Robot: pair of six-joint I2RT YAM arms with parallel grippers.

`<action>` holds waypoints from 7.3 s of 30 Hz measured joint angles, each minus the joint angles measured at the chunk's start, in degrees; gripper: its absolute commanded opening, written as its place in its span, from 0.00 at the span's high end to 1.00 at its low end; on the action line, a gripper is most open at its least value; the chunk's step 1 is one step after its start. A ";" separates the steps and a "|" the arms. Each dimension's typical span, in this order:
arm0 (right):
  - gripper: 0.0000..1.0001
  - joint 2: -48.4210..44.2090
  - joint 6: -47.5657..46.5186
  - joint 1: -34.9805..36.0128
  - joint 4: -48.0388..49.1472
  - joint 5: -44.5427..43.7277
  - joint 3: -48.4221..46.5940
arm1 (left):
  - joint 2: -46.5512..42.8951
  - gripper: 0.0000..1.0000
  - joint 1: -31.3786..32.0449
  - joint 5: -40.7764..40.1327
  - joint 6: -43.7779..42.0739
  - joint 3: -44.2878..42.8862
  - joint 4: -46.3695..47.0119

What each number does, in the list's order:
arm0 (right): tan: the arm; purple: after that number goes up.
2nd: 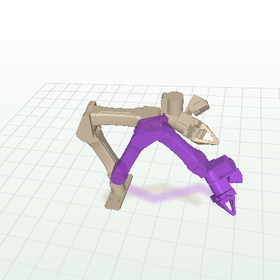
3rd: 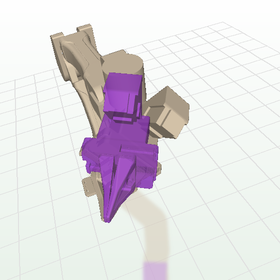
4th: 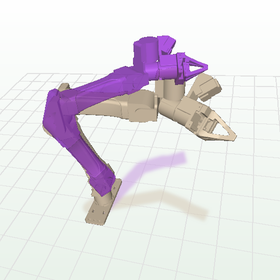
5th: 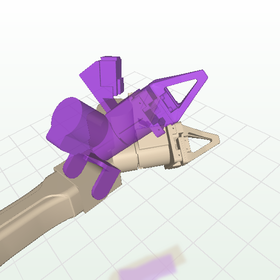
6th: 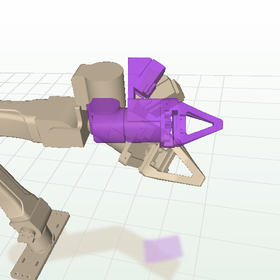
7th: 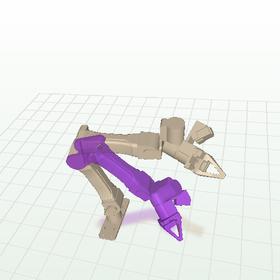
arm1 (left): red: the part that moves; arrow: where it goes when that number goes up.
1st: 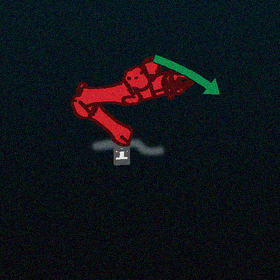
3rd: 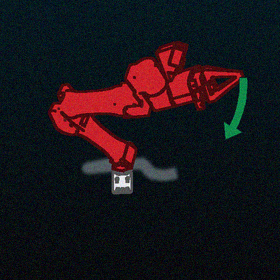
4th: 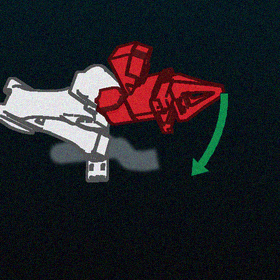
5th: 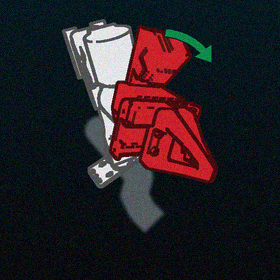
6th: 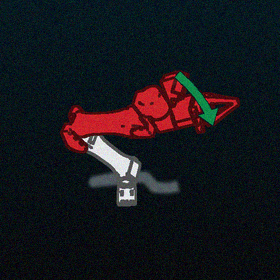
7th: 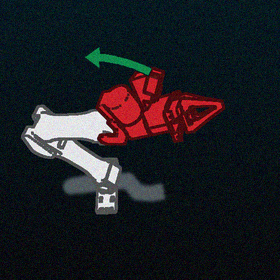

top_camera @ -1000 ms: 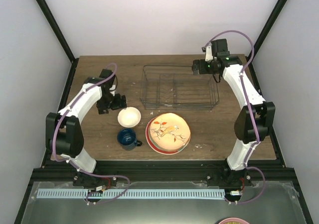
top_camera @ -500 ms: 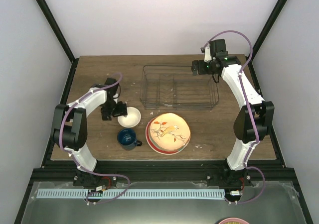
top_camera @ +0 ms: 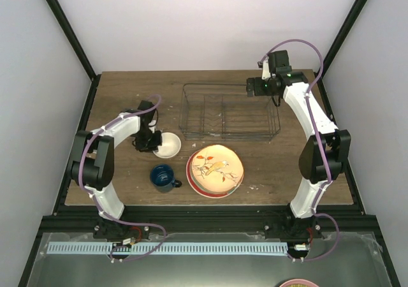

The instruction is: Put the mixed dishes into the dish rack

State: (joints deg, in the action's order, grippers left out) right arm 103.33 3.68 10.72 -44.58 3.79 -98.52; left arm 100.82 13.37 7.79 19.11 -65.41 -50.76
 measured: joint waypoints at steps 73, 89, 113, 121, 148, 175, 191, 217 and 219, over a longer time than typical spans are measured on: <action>0.06 9.38 12.63 12.50 27.30 57.44 5.86 | -2.43 1.00 2.36 20.39 2.34 -17.27 22.34; 0.52 9.55 15.06 13.35 29.55 57.02 5.53 | -1.11 1.00 3.06 21.94 3.48 -17.27 24.81; 0.78 9.55 8.55 13.44 19.58 46.16 1.33 | -0.83 0.31 3.34 22.14 1.90 -17.14 25.55; 0.78 9.60 4.72 13.35 10.62 34.25 -5.09 | -5.18 0.09 2.34 13.73 -1.27 -16.96 21.99; 0.73 11.04 -4.26 13.14 -11.23 -32.59 -3.48 | -9.05 0.08 -2.95 4.83 -4.37 -13.53 17.70; 0.00 17.31 -4.35 13.92 -4.26 -47.50 4.90 | -9.01 0.07 -2.95 6.88 -4.13 -12.79 18.10; 0.00 17.18 -3.87 20.06 -7.15 -42.49 4.52 | -7.98 0.07 -2.95 7.74 -4.17 -12.83 17.97; 0.02 16.50 0.76 20.52 -12.44 -18.36 -27.63 | -20.50 0.10 4.33 -2.75 0.33 -4.59 -12.96; 0.03 17.68 1.62 19.52 -12.13 -15.96 -30.34 | -23.28 0.10 4.39 -3.17 1.95 -2.73 -15.50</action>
State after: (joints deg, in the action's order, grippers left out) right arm 121.01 5.30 30.24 -56.71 -12.16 -128.86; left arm 77.54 17.76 4.62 21.06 -68.14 -66.26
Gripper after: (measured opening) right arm 0.982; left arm 0.901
